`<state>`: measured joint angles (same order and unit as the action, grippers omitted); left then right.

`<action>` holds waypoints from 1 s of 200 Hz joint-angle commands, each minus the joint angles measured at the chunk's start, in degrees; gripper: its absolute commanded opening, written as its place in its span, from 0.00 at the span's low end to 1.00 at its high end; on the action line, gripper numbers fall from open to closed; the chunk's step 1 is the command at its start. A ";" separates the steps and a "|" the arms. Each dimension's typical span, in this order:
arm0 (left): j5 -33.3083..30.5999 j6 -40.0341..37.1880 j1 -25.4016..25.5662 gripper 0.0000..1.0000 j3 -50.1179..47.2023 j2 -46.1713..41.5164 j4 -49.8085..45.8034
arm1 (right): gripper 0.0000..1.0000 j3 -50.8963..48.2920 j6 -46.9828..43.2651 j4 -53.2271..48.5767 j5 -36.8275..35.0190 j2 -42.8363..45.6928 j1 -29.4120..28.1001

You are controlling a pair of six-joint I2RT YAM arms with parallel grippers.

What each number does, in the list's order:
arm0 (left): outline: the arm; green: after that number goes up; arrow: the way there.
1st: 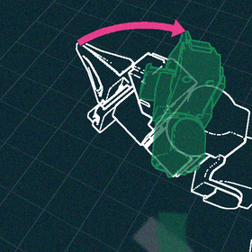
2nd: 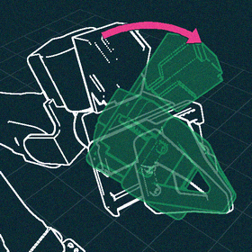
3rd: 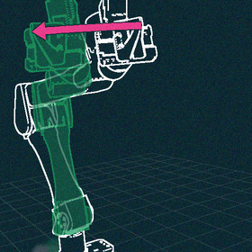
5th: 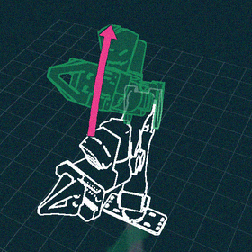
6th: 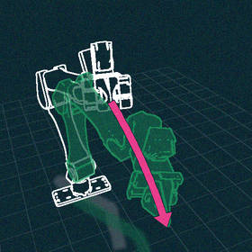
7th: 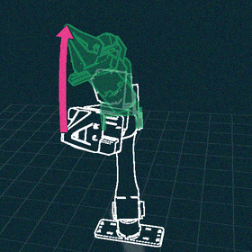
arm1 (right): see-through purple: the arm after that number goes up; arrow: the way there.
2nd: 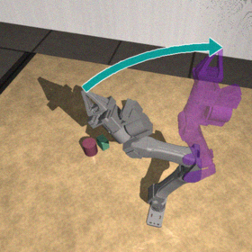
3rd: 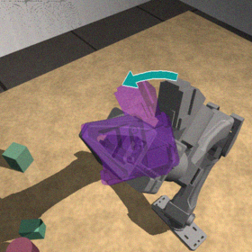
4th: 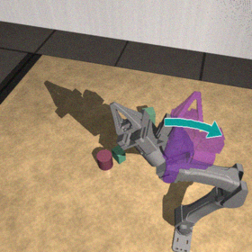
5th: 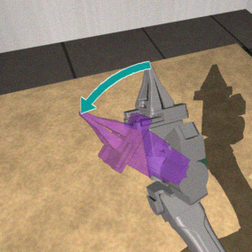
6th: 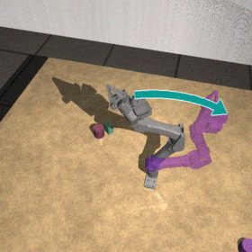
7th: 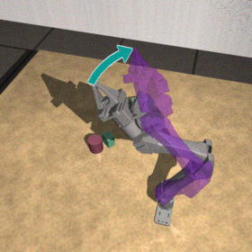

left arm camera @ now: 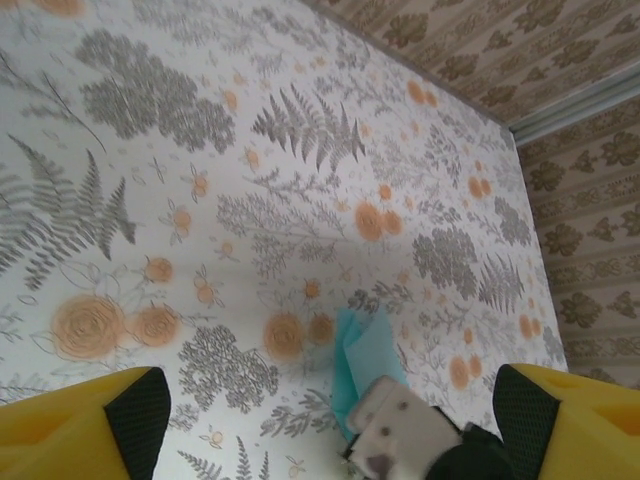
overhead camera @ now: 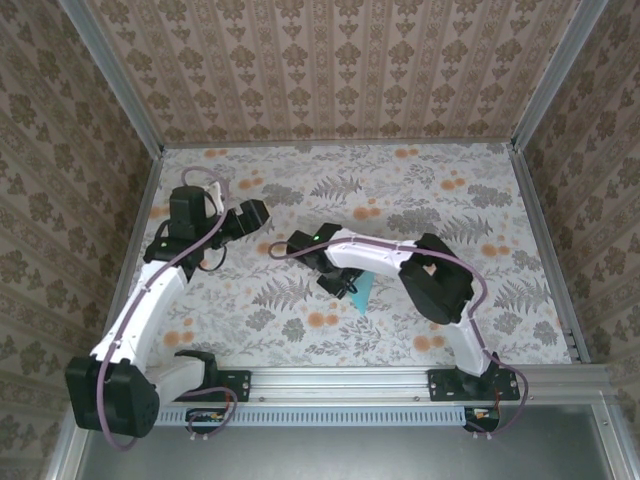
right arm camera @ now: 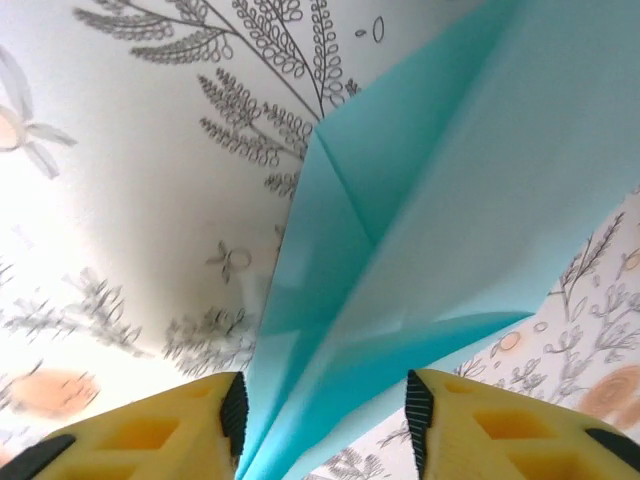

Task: Fold a paper plane with a square sheet of paper (fold left side to right side)
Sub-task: Turn over the paper at the center of the table, then fold the wing for the fifth time at the center of the table.

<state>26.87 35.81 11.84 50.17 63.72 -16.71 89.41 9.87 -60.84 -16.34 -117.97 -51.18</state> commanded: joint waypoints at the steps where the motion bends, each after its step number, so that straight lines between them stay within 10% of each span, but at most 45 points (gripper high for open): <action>1: 6.16 2.85 -0.38 0.85 -2.54 2.91 3.31 | 0.52 -3.86 3.05 3.23 7.58 8.35 1.91; 200: 13.25 9.26 20.57 0.62 8.46 42.60 20.58 | 1.00 -48.40 21.08 44.66 32.75 52.16 33.31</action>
<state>38.00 44.69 31.18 55.86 103.37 1.91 42.92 29.21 -19.44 12.73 -68.25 -19.73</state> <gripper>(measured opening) 0.657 0.995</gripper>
